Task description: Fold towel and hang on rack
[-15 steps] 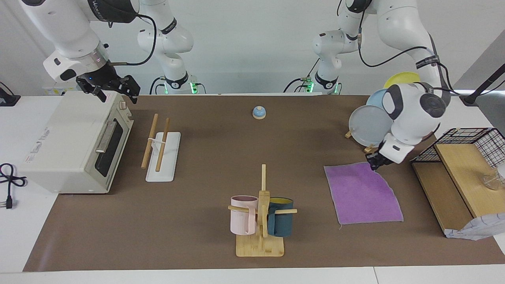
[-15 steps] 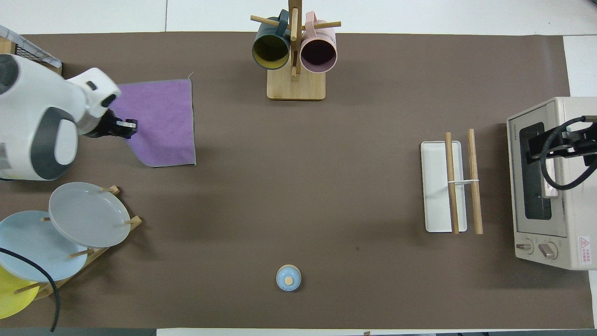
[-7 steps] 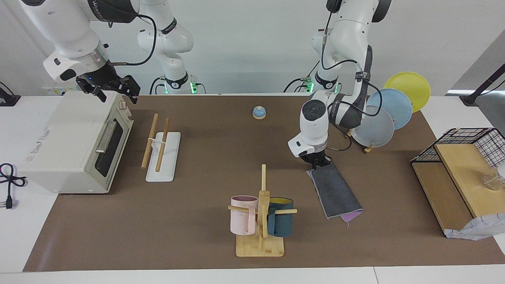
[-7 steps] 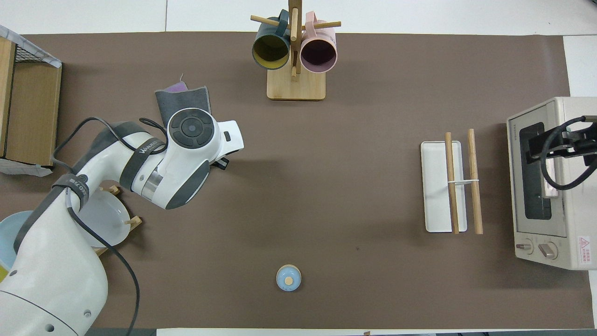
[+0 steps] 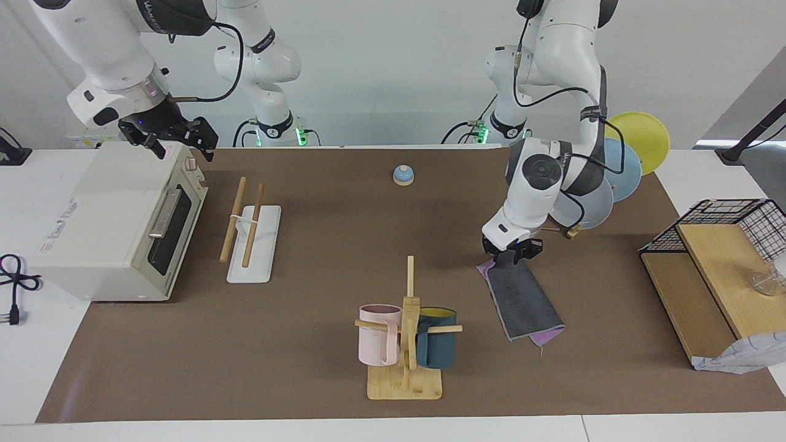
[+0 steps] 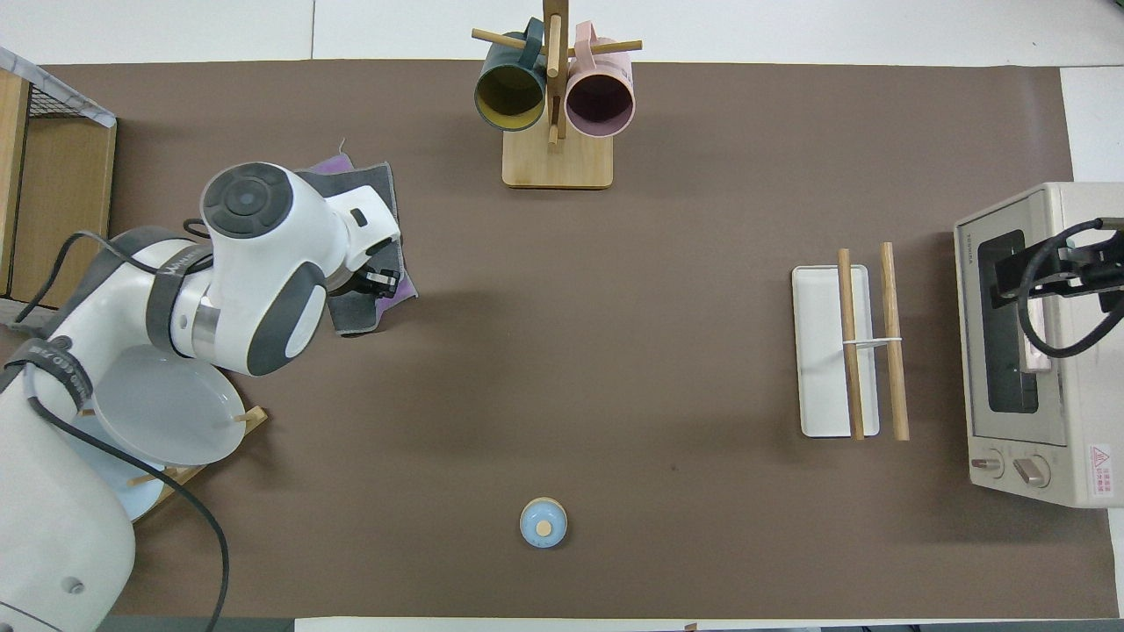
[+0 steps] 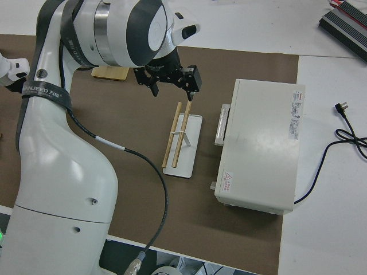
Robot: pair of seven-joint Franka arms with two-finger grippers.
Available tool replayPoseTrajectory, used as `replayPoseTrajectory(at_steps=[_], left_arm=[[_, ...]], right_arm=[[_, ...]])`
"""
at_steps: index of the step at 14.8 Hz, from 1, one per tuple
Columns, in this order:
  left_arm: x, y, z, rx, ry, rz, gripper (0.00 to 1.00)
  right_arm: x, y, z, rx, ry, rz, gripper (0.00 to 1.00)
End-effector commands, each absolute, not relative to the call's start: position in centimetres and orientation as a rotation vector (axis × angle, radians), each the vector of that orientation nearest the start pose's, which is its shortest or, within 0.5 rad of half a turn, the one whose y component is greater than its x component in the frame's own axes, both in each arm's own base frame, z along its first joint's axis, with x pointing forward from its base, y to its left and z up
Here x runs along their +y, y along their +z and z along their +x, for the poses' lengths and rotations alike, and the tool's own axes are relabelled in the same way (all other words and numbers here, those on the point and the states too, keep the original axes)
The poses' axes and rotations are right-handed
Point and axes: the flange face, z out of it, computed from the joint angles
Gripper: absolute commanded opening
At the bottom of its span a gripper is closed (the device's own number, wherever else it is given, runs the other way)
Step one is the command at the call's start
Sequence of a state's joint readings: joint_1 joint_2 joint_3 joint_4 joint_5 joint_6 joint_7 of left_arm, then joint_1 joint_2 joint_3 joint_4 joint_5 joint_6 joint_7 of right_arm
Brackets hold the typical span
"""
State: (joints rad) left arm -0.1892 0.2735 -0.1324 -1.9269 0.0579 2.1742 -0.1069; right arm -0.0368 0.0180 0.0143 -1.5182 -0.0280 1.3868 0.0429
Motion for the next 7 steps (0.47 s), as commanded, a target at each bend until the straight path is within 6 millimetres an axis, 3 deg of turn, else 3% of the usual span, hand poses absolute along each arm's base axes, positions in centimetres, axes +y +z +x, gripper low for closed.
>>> replayPoseTrajectory(at_steps=[1, 4, 7], left_arm=[[-15.4, 35.8, 58.7, 0.284, 0.036, -3.203, 1.0], [-11.8, 34.4, 59.0, 0.183, 0.007, -3.302, 1.0], [-11.3, 32.1, 58.4, 0.099, -0.042, -3.381, 1.0]], right_arm=[[-1.9, 62.5, 53.4, 0.083, 0.228, -3.15, 1.0], [-1.9, 62.5, 53.4, 0.083, 0.228, -3.15, 1.0], [-1.7, 62.5, 53.4, 0.076, 0.228, -3.15, 1.0]])
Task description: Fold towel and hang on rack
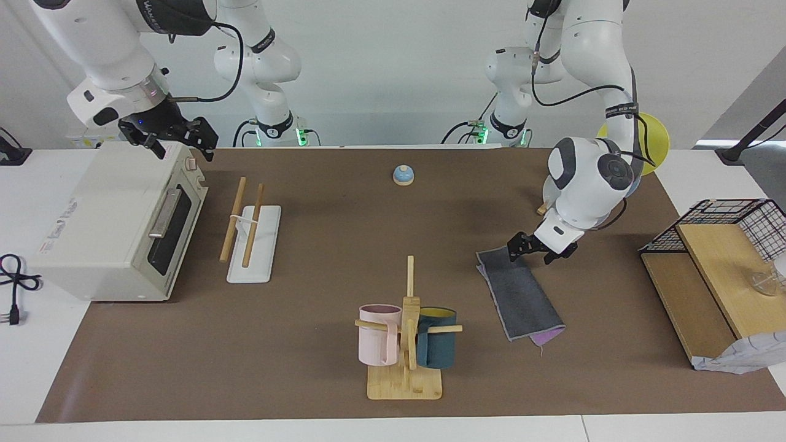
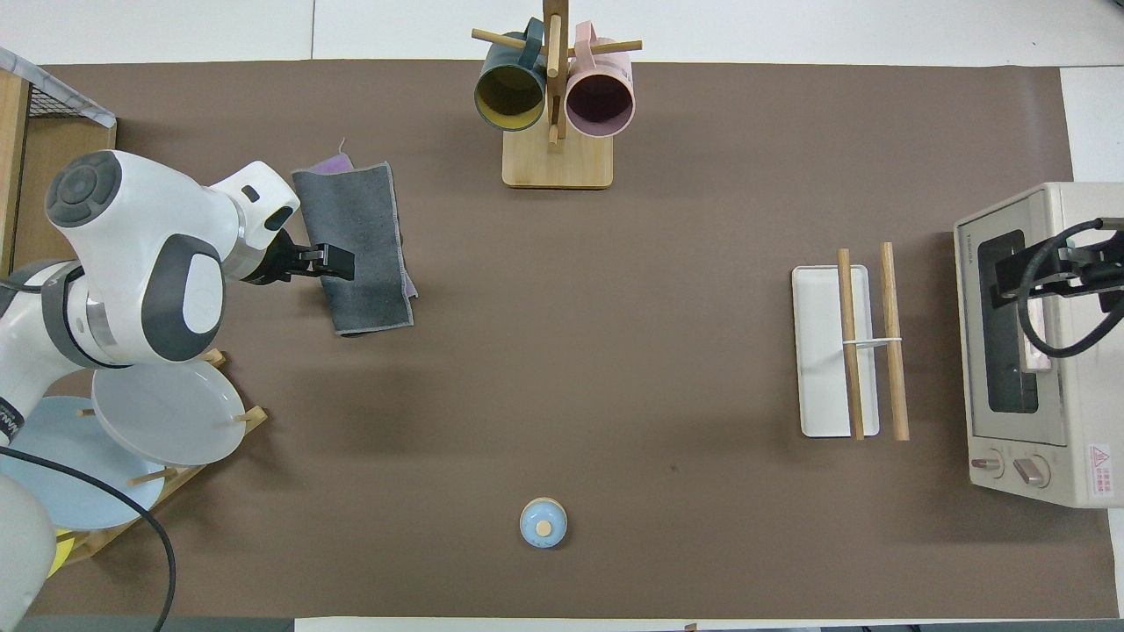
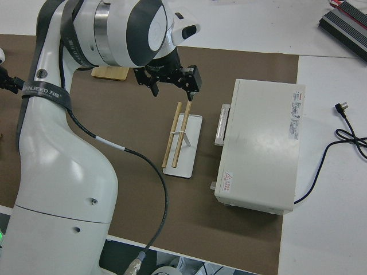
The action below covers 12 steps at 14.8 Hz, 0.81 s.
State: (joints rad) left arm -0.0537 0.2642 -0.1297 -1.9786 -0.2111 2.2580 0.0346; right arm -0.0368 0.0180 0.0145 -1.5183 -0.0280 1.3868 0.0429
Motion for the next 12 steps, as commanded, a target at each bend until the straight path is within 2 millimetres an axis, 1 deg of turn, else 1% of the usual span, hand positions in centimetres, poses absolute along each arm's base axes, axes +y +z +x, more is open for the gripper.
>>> replayPoseTrajectory(at_steps=[1, 2, 4, 7, 9, 10, 12], left_arm=[[-11.1, 31.6, 58.3, 0.086, -0.049, -3.401, 1.0], [-10.7, 31.5, 58.4, 0.075, -0.053, -3.415, 1.0], [-10.3, 30.8, 58.5, 0.069, -0.037, -3.422, 0.95], [-10.1, 30.3, 58.5, 0.072, -0.026, -3.422, 0.9], [-9.8, 29.5, 58.6, 0.057, -0.017, -3.423, 0.86], [-9.8, 29.4, 58.7, 0.043, -0.024, -3.429, 0.84], [-9.7, 29.3, 58.7, 0.033, -0.021, -3.433, 0.73]], right_arm=[[-1.7, 62.5, 53.4, 0.075, 0.228, -3.15, 1.0], [-1.8, 62.5, 53.4, 0.078, 0.228, -3.15, 1.0], [-1.9, 62.6, 53.3, 0.083, 0.225, -3.15, 1.0], [-1.8, 62.5, 53.4, 0.078, 0.228, -3.15, 1.0], [-1.9, 62.6, 53.3, 0.083, 0.225, -3.15, 1.0], [-1.9, 62.5, 53.4, 0.08, 0.228, -3.15, 1.0], [-1.9, 62.5, 53.4, 0.08, 0.228, -3.15, 1.0]])
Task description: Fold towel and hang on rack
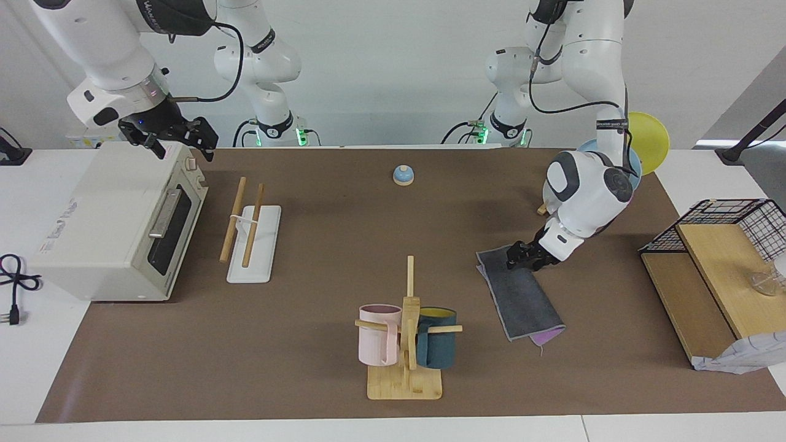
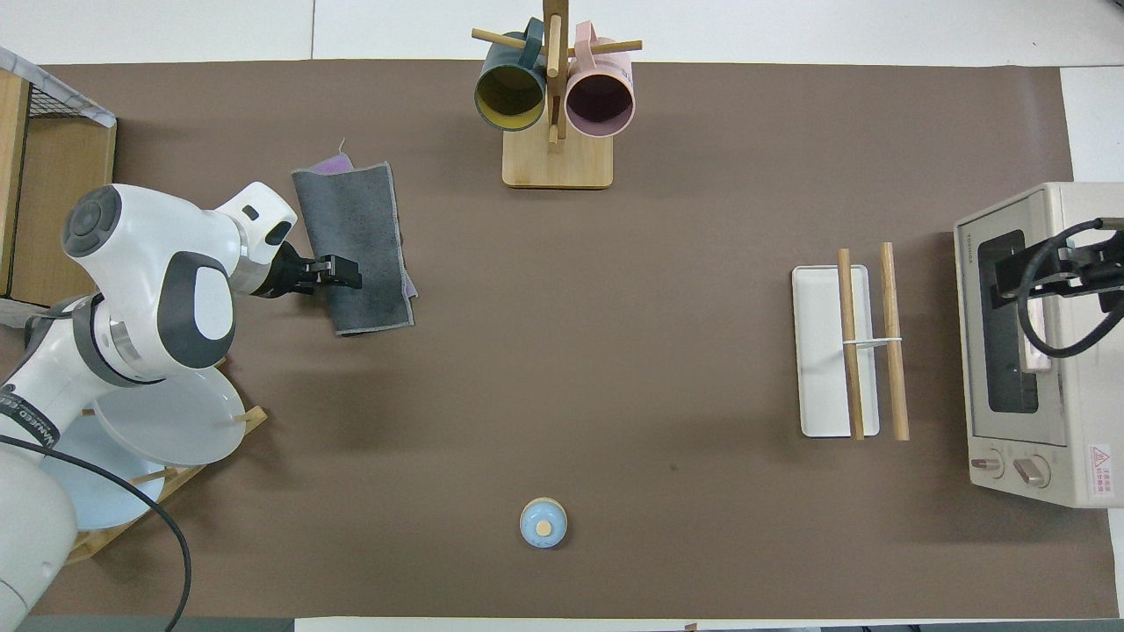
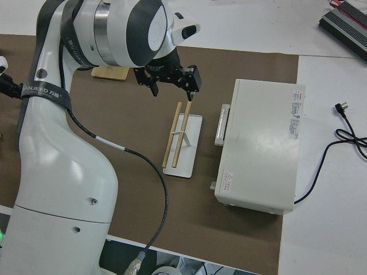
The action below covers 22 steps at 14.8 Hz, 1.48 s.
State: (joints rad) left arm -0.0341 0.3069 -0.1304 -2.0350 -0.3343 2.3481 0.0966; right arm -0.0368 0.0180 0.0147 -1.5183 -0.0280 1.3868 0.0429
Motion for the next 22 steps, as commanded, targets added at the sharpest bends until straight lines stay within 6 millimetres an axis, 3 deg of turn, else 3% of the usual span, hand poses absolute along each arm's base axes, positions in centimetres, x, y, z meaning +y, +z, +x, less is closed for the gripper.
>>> replayPoseTrajectory(at_steps=[1, 7, 8, 11, 17, 22], left_arm=[[-9.6, 29.3, 58.8, 0.024, -0.024, -3.437, 0.68], [-9.5, 29.2, 58.8, -0.009, -0.029, -3.453, 0.49], [-9.5, 29.2, 58.8, -0.009, -0.027, -3.452, 0.41], [-9.2, 29.1, 58.7, -0.017, -0.013, -3.453, 0.0], [-8.4, 30.3, 59.4, -0.061, 0.011, -3.465, 0.0], [-9.9, 36.8, 60.1, -0.491, 0.147, -3.451, 0.0]], right_arm=[[-1.9, 62.6, 53.3, 0.08, 0.225, -3.15, 1.0], [-1.9, 62.5, 53.4, 0.08, 0.228, -3.15, 1.0], [-1.9, 62.5, 53.4, 0.083, 0.228, -3.15, 1.0], [-1.9, 62.5, 53.4, 0.083, 0.228, -3.15, 1.0], [-1.9, 62.5, 53.4, 0.083, 0.228, -3.15, 1.0], [-2.5, 62.5, 53.4, 0.102, 0.225, -3.149, 1.0]])
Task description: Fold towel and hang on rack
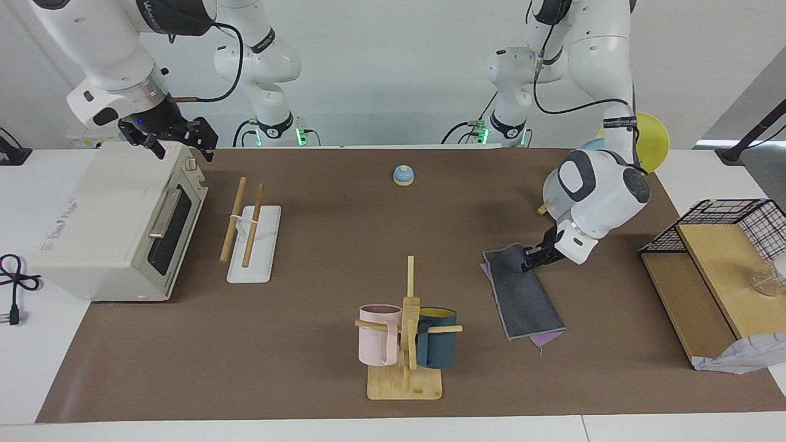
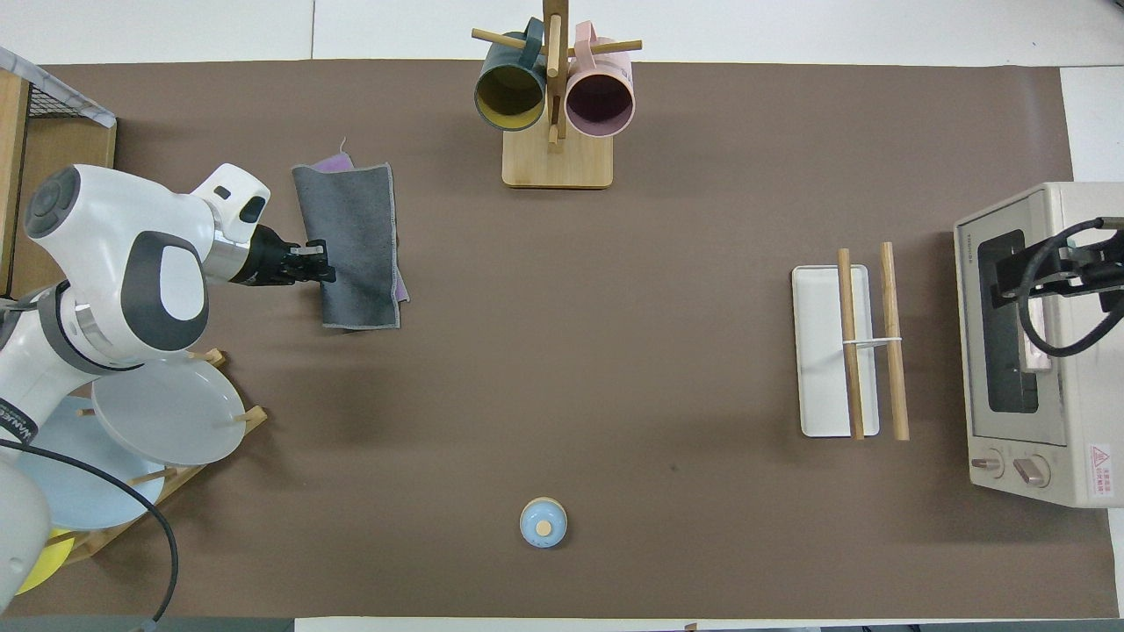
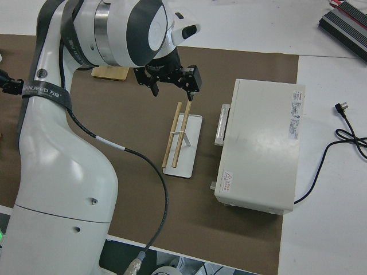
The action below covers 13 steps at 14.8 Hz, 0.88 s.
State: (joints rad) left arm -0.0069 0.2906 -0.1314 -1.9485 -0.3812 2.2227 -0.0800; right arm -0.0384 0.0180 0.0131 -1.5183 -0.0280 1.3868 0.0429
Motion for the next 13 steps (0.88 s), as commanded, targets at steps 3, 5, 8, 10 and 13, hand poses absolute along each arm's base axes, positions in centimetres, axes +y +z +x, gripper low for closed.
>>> replayPoseTrajectory(at_steps=[3, 5, 8, 10, 13], left_arm=[[-10.9, 40.7, 60.3, -0.764, 0.214, -3.392, 0.0], [-12.8, 43.5, 60.2, -0.903, 0.26, -3.353, 0.0], [-15.4, 47.3, 59.7, -1.224, 0.301, -3.244, 0.0], [-17.4, 49.6, 58.7, -1.45, 0.315, -3.152, 0.0], [-20.8, 53.0, 57.2, -1.837, 0.355, -2.95, 0.0]], right_arm=[[-2.1, 61.9, 53.0, 0.088, 0.254, -3.149, 1.0], [-2.1, 61.4, 52.6, 0.096, 0.259, -3.143, 1.0], [-1.4, 60.5, 52.5, 0.135, 0.224, -3.09, 1.0], [-0.8, 59.5, 52.0, 0.263, 0.212, -3.017, 1.0], [0.6, 58.3, 52.0, 0.525, 0.179, -2.879, 1.0]])
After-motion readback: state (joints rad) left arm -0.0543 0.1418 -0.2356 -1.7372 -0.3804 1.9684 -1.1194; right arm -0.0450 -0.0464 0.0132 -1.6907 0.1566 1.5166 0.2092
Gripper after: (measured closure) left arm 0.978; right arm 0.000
